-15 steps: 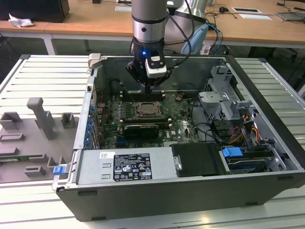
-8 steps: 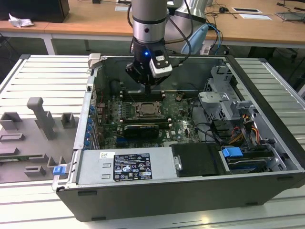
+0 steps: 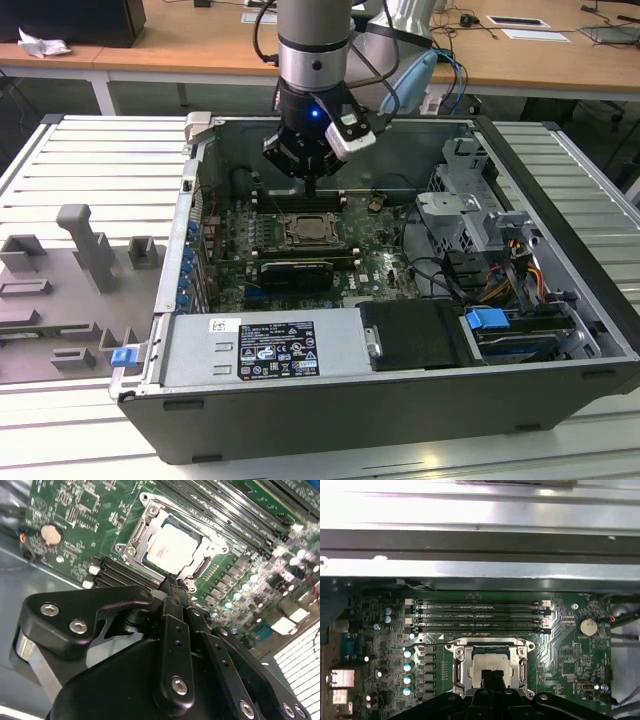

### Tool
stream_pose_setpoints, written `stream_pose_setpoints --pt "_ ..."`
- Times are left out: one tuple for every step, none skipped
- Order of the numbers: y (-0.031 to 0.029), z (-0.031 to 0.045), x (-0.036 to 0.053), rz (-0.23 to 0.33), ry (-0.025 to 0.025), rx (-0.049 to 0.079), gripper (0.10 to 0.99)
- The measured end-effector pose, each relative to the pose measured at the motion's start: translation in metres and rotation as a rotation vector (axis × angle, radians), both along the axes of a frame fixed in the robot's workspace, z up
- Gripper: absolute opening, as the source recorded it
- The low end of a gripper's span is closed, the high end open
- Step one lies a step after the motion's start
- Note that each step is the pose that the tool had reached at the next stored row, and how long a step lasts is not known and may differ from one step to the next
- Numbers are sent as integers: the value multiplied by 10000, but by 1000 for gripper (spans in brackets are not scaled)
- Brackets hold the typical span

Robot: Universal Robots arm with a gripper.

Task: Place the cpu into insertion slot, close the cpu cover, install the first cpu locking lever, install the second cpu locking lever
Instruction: 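Install the first cpu locking lever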

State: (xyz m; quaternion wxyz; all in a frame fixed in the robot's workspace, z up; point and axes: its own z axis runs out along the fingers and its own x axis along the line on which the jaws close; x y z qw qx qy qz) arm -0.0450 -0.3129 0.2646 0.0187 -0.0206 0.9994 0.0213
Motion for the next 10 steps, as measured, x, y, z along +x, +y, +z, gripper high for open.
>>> stream_pose_setpoints --pt "0 -1 0 170 -1 0 106" --pt "0 -2 0 387 -1 1 106" --pt "0 -3 0 660 -1 1 106" --pt "0 -3 0 824 -1 1 106" --pt "0 -4 0 1163 -1 1 106" --pt "0 -5 0 1330 -1 1 106" --pt "0 -5 0 1539 -1 1 106" --pt "0 -6 -3 1778 -3 2 106" --pt "0 -6 -34 1786 -4 13 106" --pt "0 -7 -54 1787 -7 17 106"
